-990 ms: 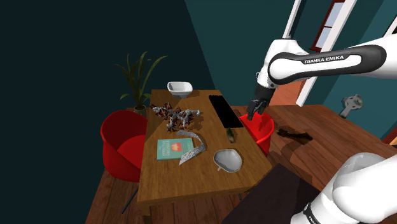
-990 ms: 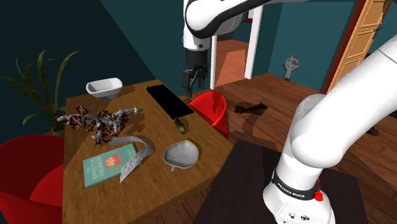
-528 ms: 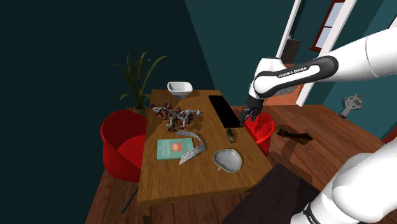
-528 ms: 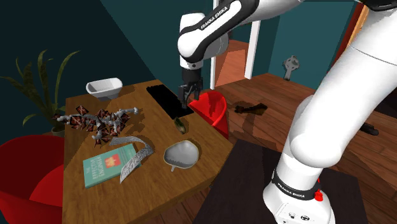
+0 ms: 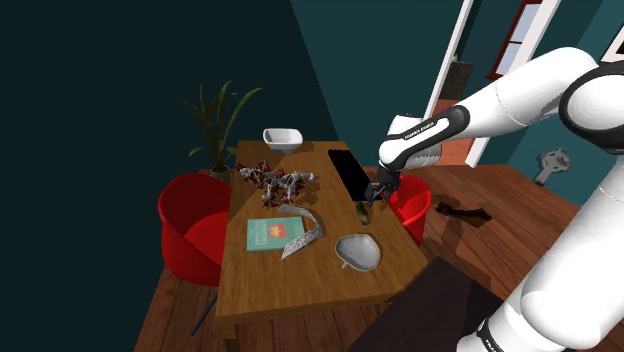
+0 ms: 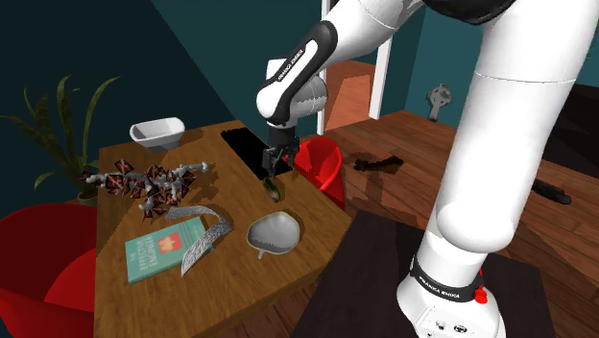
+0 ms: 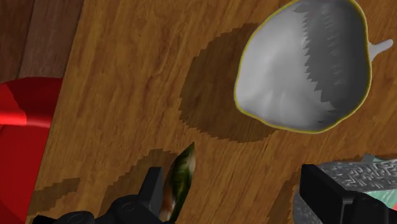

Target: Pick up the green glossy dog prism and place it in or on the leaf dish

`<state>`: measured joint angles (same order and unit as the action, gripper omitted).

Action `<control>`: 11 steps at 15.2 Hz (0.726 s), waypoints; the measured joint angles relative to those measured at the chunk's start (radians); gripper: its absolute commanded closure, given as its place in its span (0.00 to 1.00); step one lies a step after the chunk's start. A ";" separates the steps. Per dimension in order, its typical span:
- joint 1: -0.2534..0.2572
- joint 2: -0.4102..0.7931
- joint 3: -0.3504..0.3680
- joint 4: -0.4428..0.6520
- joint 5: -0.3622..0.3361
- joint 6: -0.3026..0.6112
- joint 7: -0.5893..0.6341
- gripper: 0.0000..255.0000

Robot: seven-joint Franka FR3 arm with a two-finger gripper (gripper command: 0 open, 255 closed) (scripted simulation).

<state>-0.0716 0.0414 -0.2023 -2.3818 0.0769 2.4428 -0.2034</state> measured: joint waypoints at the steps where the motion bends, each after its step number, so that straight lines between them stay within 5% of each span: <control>1: -0.004 0.048 -0.001 0.027 0.017 0.020 -0.010 0.00; 11: -0.058 0.352 0.023 0.174 0.139 0.165 -0.078 0.00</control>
<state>-0.1291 0.3931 -0.1789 -2.2074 0.2162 2.6078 -0.2815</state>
